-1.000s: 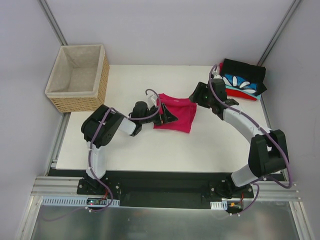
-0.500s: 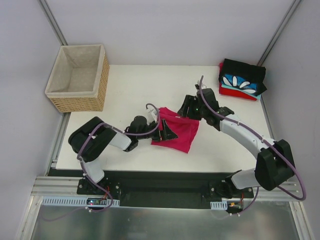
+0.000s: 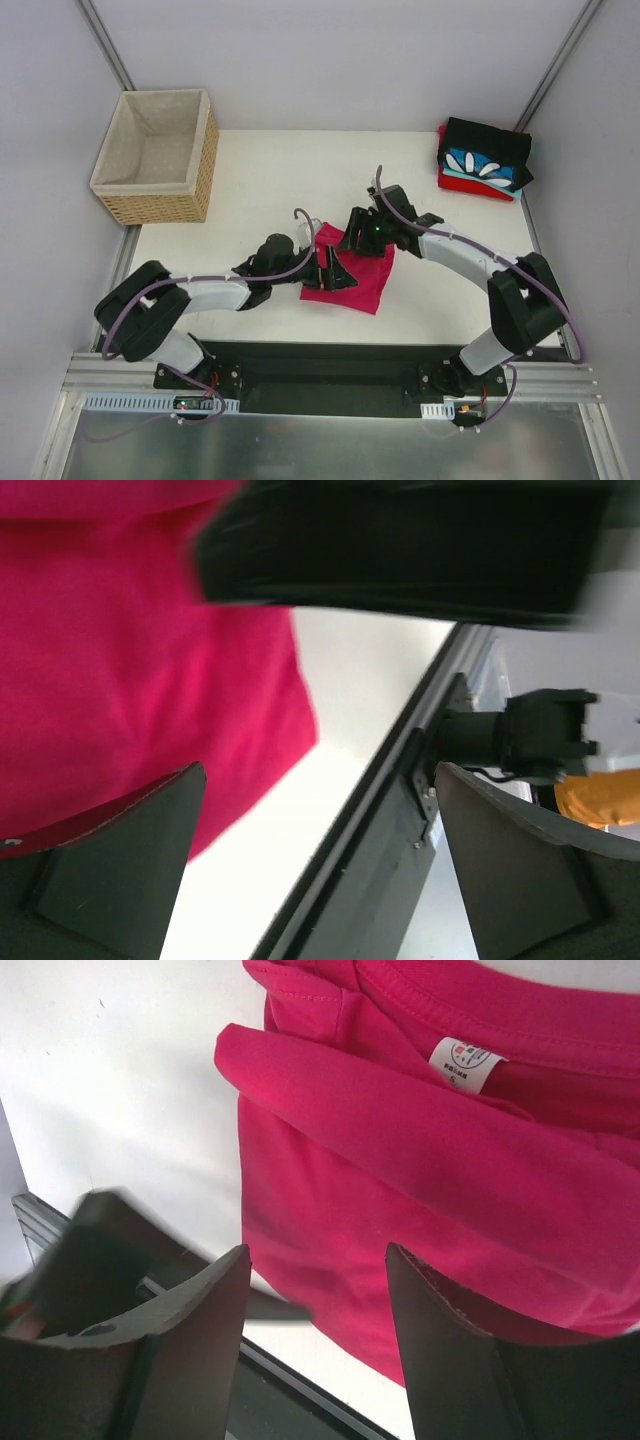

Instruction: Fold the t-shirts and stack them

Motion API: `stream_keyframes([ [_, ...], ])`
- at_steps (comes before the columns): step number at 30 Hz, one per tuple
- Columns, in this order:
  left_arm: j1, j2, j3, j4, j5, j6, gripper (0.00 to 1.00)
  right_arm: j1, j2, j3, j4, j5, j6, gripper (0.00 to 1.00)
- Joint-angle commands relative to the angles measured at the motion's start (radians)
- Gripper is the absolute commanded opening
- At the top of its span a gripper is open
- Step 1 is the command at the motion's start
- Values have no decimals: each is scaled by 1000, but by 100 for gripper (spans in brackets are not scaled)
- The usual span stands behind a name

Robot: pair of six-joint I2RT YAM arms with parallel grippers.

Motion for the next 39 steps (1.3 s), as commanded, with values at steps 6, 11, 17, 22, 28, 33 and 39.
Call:
stream_keyframes([
  [6, -15, -360, 57, -223, -7, 94, 99, 12, 122, 97, 77, -131, 61, 60],
  [11, -15, -436, 59, -296, -34, 128, 99, 43, 157, 132, 78, -143, 71, 60],
  [17, -15, -428, 33, -269, -31, 111, 99, 69, 217, 168, 89, -146, 91, 59],
  [22, -15, -450, 14, -270, -40, 117, 99, 69, 283, 206, 92, -137, 86, 59],
  [28, -15, -462, 7, -283, -50, 127, 99, 59, 358, 267, 90, -109, 69, 59],
  [33, -15, -459, 7, -293, -51, 133, 99, 22, 404, 338, 84, -119, 66, 59],
  [39, -15, -433, 18, -292, -47, 133, 99, -32, 422, 385, 69, -128, 48, 59],
])
